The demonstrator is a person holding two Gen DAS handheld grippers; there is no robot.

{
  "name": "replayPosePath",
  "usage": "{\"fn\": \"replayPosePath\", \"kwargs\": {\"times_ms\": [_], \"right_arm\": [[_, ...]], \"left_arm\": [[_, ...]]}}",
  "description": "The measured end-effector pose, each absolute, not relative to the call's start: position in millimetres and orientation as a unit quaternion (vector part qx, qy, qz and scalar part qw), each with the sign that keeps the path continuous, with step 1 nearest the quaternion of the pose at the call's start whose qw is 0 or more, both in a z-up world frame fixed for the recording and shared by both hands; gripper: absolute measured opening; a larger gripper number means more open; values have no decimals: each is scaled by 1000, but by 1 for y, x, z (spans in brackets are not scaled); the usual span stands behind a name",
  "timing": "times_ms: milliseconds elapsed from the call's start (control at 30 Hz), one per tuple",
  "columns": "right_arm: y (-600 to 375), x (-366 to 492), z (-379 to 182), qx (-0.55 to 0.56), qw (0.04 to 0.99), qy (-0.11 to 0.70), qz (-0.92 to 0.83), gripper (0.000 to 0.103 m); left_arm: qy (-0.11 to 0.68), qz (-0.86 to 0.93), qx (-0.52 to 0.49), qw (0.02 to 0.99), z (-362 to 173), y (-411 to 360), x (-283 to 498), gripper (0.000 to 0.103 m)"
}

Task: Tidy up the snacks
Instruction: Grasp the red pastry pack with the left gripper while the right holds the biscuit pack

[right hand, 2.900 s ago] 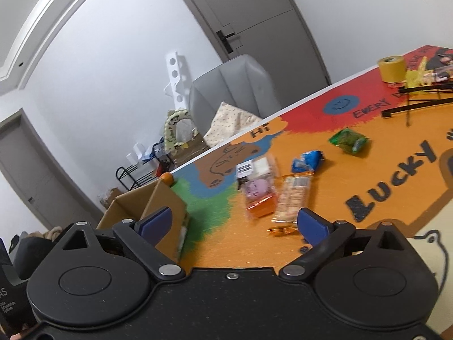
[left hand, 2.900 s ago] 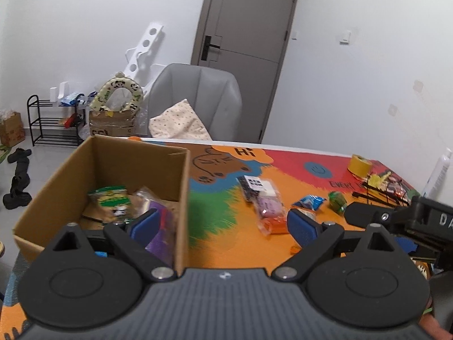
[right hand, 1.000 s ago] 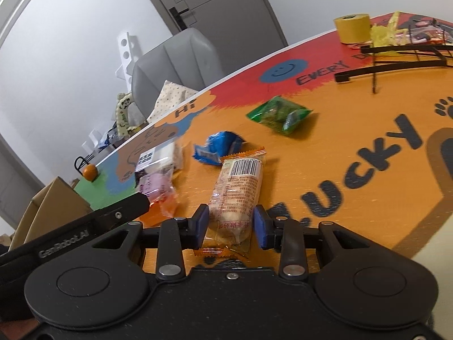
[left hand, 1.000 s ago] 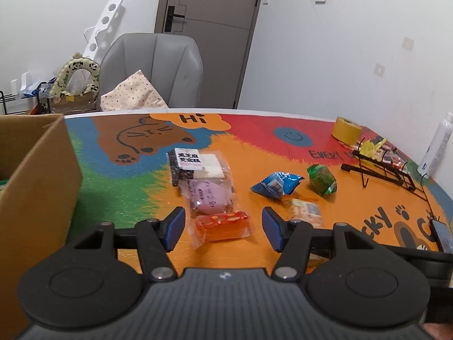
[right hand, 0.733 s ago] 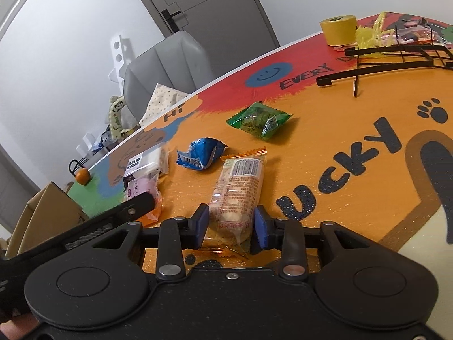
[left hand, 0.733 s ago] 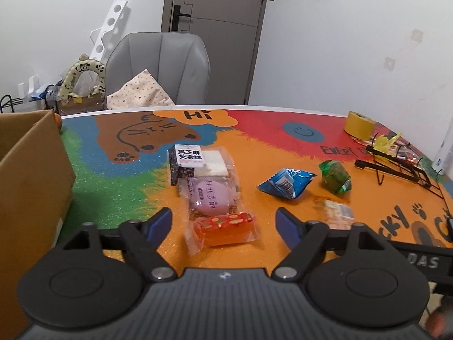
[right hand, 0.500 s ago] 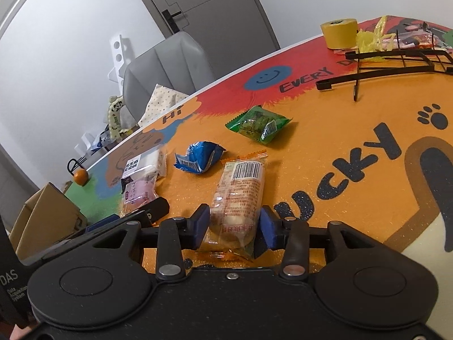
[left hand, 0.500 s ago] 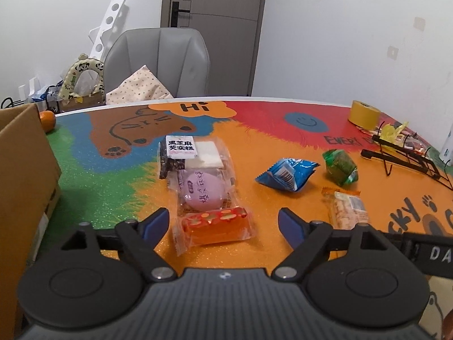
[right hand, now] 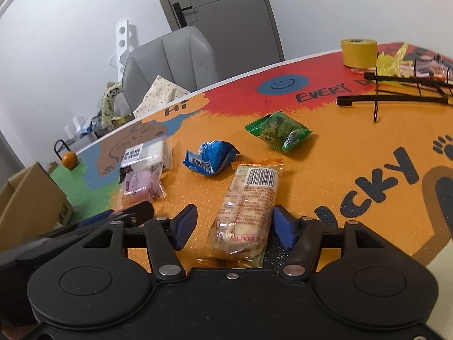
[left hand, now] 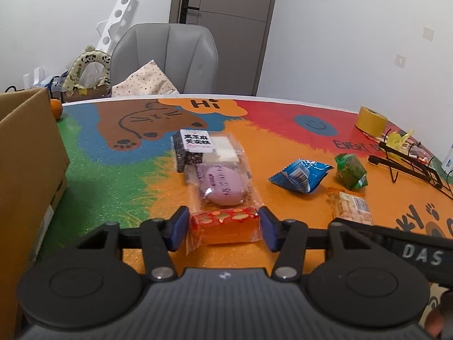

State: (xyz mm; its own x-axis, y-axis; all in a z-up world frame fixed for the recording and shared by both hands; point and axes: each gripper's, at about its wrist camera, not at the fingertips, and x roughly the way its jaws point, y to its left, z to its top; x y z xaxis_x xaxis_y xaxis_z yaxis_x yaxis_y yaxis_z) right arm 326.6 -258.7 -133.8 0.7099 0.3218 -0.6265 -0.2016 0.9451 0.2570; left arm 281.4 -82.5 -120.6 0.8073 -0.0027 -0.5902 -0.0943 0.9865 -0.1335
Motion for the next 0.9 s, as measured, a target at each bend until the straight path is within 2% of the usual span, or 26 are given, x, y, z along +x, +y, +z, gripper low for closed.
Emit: {"fn": "replayPosePath", "kwargs": {"times_ms": [33, 100, 200, 900], "right_arm": [[-257, 325, -133, 79, 921, 354, 142, 46], [-258, 322, -133, 85, 918, 358, 150, 40], [-259, 316, -132, 95, 914, 359, 160, 36], [-242, 264, -88, 112, 925, 307, 192, 34]], "left_arm": [[310, 25, -80, 947, -120, -81, 279, 50], [309, 22, -84, 947, -118, -79, 274, 50], [307, 19, -83, 948, -114, -77, 267, 50], [262, -2, -88, 961, -64, -55, 203, 49]]}}
